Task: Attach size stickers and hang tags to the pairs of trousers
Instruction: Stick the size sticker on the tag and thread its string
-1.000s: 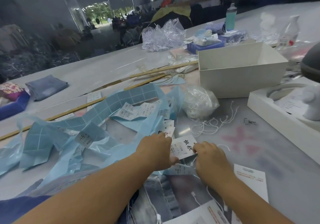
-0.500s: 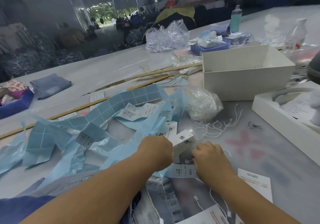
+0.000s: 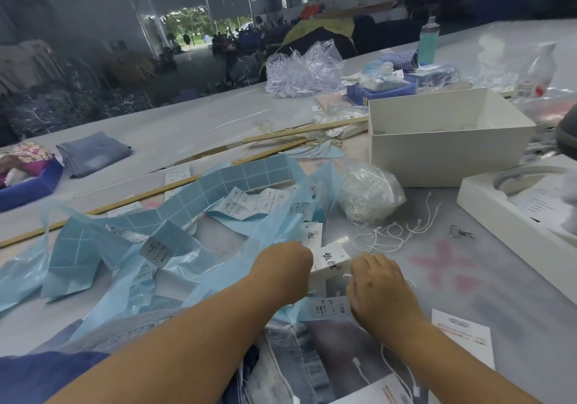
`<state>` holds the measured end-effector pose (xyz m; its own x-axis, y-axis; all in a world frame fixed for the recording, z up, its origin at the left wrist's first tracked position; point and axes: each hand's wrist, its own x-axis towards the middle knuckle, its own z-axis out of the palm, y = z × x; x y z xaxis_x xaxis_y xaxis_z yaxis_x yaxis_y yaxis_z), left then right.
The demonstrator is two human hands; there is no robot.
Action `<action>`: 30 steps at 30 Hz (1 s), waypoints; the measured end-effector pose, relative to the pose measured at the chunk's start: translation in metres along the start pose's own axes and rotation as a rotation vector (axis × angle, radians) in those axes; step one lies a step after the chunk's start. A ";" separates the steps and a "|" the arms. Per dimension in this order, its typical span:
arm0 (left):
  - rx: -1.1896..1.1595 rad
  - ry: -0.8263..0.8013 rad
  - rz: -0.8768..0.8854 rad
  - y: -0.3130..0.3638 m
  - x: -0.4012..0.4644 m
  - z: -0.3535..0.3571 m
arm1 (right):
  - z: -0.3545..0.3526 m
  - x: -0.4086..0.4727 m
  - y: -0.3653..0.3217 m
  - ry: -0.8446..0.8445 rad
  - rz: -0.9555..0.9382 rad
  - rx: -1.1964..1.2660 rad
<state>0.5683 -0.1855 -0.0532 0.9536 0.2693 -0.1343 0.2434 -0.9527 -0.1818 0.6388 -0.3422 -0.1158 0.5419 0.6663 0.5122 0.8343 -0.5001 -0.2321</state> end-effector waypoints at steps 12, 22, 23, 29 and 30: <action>-0.298 0.079 -0.119 -0.011 0.000 0.001 | -0.007 0.016 0.000 0.092 0.466 0.569; -0.530 0.043 -0.139 -0.019 0.002 0.006 | 0.001 0.025 -0.001 -0.267 0.638 0.632; -0.551 0.020 -0.142 -0.021 0.002 0.006 | 0.003 0.024 -0.002 -0.302 0.641 0.643; -0.737 -0.086 -0.189 -0.027 0.002 0.005 | 0.009 0.025 -0.004 -0.349 0.655 0.680; -0.809 -0.093 -0.210 -0.027 0.002 0.003 | 0.008 0.026 -0.005 -0.331 0.659 0.683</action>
<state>0.5630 -0.1582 -0.0518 0.8646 0.4287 -0.2621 0.4998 -0.6793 0.5374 0.6501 -0.3178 -0.1082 0.8310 0.5430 -0.1206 0.1811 -0.4692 -0.8643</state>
